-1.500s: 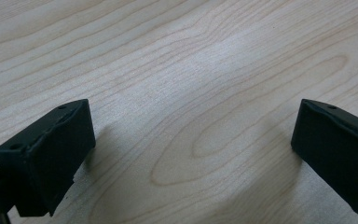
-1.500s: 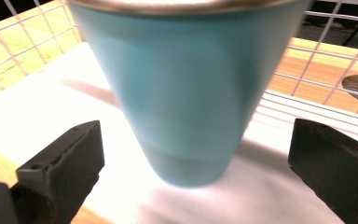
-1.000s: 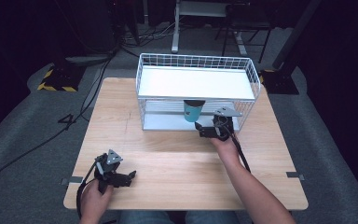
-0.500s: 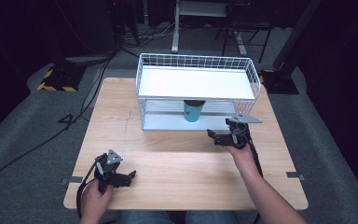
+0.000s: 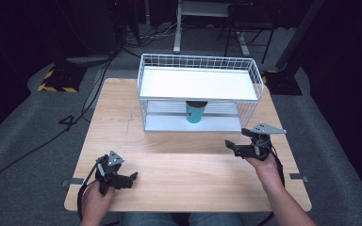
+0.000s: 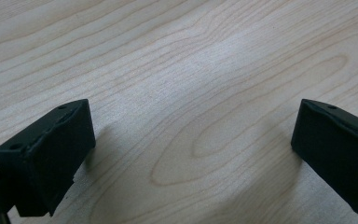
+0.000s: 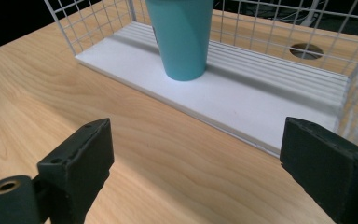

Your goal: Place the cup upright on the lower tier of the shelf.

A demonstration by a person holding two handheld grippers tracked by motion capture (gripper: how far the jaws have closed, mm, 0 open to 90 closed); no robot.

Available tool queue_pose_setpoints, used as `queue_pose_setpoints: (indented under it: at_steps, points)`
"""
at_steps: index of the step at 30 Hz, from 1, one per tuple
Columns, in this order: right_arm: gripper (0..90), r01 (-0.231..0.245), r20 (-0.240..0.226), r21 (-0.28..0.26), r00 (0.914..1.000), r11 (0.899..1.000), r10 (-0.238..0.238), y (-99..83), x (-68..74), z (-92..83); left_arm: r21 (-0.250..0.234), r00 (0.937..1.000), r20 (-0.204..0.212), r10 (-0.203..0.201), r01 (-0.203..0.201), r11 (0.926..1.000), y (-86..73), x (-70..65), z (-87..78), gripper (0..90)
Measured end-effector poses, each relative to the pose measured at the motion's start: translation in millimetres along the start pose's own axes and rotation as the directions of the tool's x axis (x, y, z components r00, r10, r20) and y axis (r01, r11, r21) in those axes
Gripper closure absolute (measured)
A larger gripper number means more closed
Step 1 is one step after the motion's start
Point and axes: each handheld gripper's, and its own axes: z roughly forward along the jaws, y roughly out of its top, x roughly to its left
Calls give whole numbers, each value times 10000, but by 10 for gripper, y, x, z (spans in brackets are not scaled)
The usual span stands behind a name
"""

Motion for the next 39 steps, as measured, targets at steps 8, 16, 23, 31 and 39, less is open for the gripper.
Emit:
queue_pose_setpoints:
  at_steps: [8,16,23,31,39]
  points:
    - [123,292,2,316,9996,9991,-292,-148,-60,-258,2,10000,-1,-1,1,10000,0,0,0,1]
    - [141,202,-48,474,9998,9987,-200,-415,-50,-475,2,10000,-3,-1,1,10000,1,0,0,1]
    - [151,459,-447,529,9980,9975,-436,-625,23,-559,5,10000,-8,-4,4,10000,1,-1,0,1]
    - [151,402,-196,980,9991,9944,-384,-845,-46,-515,-2,10000,-17,-22,22,10000,-1,-4,0,1]
    - [153,735,-178,1860,9973,9798,-715,-1081,-7,-405,-2,10000,-15,-19,19,10000,0,-3,0,1]
